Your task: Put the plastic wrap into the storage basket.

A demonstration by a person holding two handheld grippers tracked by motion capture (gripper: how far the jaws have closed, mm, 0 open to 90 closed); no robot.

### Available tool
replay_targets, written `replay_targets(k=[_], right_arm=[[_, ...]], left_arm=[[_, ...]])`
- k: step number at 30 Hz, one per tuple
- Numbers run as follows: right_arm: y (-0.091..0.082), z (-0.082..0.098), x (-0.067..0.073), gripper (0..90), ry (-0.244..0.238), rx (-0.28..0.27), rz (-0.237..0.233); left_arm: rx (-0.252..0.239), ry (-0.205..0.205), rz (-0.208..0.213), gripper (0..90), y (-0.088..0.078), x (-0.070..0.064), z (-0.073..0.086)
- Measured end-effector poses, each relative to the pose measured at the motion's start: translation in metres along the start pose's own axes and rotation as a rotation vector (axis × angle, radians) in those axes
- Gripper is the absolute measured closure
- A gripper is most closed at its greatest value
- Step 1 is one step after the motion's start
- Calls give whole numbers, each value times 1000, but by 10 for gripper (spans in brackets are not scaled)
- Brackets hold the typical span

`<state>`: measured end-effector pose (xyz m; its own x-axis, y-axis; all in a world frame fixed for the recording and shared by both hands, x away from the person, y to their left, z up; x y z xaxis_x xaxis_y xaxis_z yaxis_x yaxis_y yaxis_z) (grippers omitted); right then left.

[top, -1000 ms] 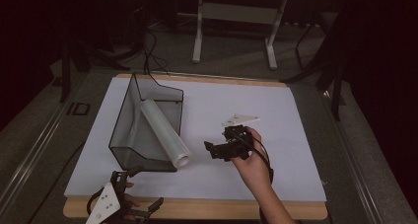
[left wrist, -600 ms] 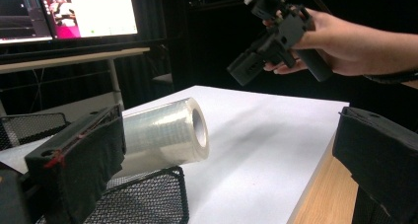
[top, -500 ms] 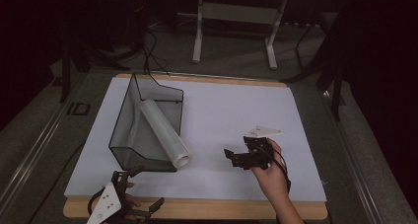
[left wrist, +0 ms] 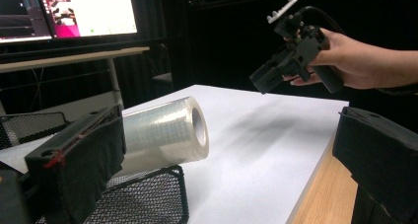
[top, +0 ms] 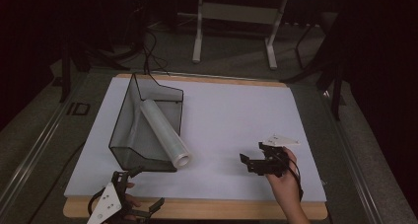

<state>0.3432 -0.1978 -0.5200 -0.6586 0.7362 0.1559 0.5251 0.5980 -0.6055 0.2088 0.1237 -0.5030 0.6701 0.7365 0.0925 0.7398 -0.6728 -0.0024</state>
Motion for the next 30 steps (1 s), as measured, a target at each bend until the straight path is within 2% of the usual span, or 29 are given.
replay_targets(k=[5, 7, 9, 14, 18, 25, 30], right_arm=[[-6, 13, -10, 137, 5, 14, 11], [-9, 17, -15, 137, 1, 1, 16], [-12, 23, -20, 137, 18, -5, 7], [-20, 37, -30, 134, 10, 0, 41], [-30, 40, -37, 134, 25, -44, 57], [-35, 47, -43, 132, 30, -46, 89], [-33, 47, -46, 132, 37, -66, 91]], left_arm=[[3, 2, 2, 1, 0, 0, 0], [2, 0, 2, 1, 0, 0, 0], [4, 0, -1, 1, 0, 0, 1], [4, -1, 1, 0, 1, 0, 1], [9, 6, 3, 1, 1, 0, 1], [9, 8, 6, 0, 1, -1, 1], [15, 12, 10, 1, 1, -1, 2]])
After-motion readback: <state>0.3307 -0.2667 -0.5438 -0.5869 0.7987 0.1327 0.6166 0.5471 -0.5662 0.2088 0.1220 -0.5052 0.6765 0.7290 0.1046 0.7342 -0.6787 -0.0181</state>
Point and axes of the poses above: each handheld gripper's, and its own axes: y roughly forward along the jaws, z roughly out of its underside, x roughly to its left, the point moved 8 cm from there along y, roughly forward along the jaws, and after that the axes turned 7 degrees about -z, right-handed, at the moved point
